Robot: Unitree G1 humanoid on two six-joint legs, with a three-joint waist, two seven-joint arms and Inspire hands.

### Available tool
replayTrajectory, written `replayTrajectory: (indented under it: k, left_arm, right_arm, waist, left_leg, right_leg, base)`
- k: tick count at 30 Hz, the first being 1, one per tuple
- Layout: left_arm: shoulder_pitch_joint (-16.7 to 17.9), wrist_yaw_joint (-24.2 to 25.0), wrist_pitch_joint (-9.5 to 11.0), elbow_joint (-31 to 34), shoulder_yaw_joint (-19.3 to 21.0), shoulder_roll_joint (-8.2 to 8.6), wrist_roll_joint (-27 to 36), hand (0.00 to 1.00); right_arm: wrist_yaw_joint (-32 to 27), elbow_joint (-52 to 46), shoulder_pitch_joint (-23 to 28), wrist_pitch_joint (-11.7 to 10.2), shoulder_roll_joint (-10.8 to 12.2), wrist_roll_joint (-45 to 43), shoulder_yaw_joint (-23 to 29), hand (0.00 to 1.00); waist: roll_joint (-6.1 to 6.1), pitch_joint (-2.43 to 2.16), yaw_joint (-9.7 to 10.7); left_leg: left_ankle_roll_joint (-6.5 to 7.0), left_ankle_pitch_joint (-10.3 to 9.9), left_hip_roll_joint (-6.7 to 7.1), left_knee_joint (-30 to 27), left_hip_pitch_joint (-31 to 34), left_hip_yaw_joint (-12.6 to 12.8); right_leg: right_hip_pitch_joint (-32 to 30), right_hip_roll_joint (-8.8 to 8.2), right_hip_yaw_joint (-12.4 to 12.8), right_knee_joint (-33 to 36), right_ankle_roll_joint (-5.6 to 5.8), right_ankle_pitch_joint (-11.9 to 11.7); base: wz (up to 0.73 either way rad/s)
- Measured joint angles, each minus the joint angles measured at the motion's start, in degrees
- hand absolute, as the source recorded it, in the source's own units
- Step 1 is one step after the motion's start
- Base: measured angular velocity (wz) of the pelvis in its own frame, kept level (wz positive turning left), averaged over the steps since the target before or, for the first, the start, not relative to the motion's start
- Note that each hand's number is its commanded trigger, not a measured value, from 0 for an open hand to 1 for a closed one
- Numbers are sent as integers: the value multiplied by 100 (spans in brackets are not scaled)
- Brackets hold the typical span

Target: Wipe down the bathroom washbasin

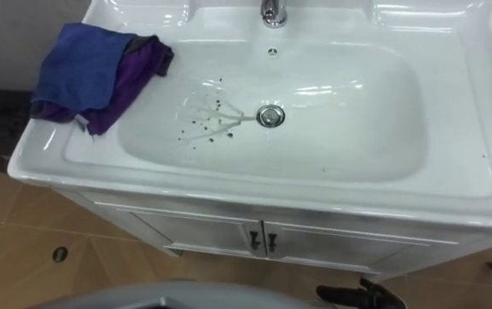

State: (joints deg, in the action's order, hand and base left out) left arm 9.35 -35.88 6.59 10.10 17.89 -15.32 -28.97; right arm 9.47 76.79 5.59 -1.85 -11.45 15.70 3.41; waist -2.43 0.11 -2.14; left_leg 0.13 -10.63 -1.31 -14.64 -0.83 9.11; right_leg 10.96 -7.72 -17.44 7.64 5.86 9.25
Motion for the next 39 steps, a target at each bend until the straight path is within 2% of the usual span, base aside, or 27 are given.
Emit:
replayTrajectory:
  k: [5, 8, 14, 18, 22, 25, 27, 30, 39]
  left_arm:
    - [31, 175, -14, 0, -332, 33, -90, 0]
    - [36, 177, -9, -7, -469, 61, -138, 0]
    - [75, 283, -7, -429, -494, 228, -305, 0]
    - [243, 357, -51, -783, -939, 299, -325, 0]
    - [323, 531, -140, -951, -1269, 320, -344, 0]
    - [323, 534, -141, -1266, -1392, 319, -449, 0]
    - [325, 567, -184, -1501, -1430, 321, -453, 0]
    - [328, 668, -261, -1705, -1473, 321, -455, 0]
    - [330, 690, -261, -1706, -1485, 321, -567, 0]
  right_arm:
    - [3, 20, -11, 5, 4, 25, -3, 0]
    - [-1, 52, -41, 5, 3, 24, 0, 0]
    - [66, 68, -78, 4, 4, 25, 22, 0]
    - [68, 82, -110, 16, 39, 33, -8, 0]
    - [60, 84, -118, 17, 73, 26, -3, 0]
    - [55, 83, -123, 18, 68, 32, -12, 0]
    - [56, 84, -122, 32, 58, 32, -46, 0]
    - [63, 83, -129, 55, 58, 36, -46, 0]
    - [72, 82, -138, 64, 34, 52, -43, 0]
  waist:
    - [16, 8, 69]
    - [70, 38, 73]
    - [99, 20, 100]
    - [119, -34, 149]
    - [173, -29, 202]
    - [164, -29, 202]
    - [158, -27, 199]
    - [161, -22, 207]
    - [113, -10, 246]
  left_leg:
    - [0, 0, -3, 2, -11, 18]
    - [-1, 2, -9, 72, -61, 80]
    - [-2, 8, -16, 124, -160, 189]
    - [-4, 9, -12, 134, -172, 189]
    - [-5, 9, -12, 146, -180, 192]
    - [-7, 11, -10, 184, -225, 225]
    - [-10, 11, -18, 210, -266, 278]
    - [-10, 10, -19, 220, -284, 311]
    - [-10, 10, -20, 211, -289, 319]
  right_leg:
    - [6, 0, 23, -2, 0, 0]
    - [9, -4, 41, -1, 0, 0]
    - [4, -6, 167, -1, 0, 0]
    - [7, -6, 165, -1, -1, -2]
    - [3, -5, 169, -1, -1, -2]
    - [11, -7, 210, -1, -1, -2]
    - [10, -3, 309, -4, -1, -1]
    - [7, -6, 323, -4, -1, -2]
    - [7, -6, 330, -4, -1, -2]
  base:
    - [-1]
    - [-11]
    - [-10]
    - [0]
    - [0]
    - [-6]
    - [-14]
    - [-6]
    - [0]
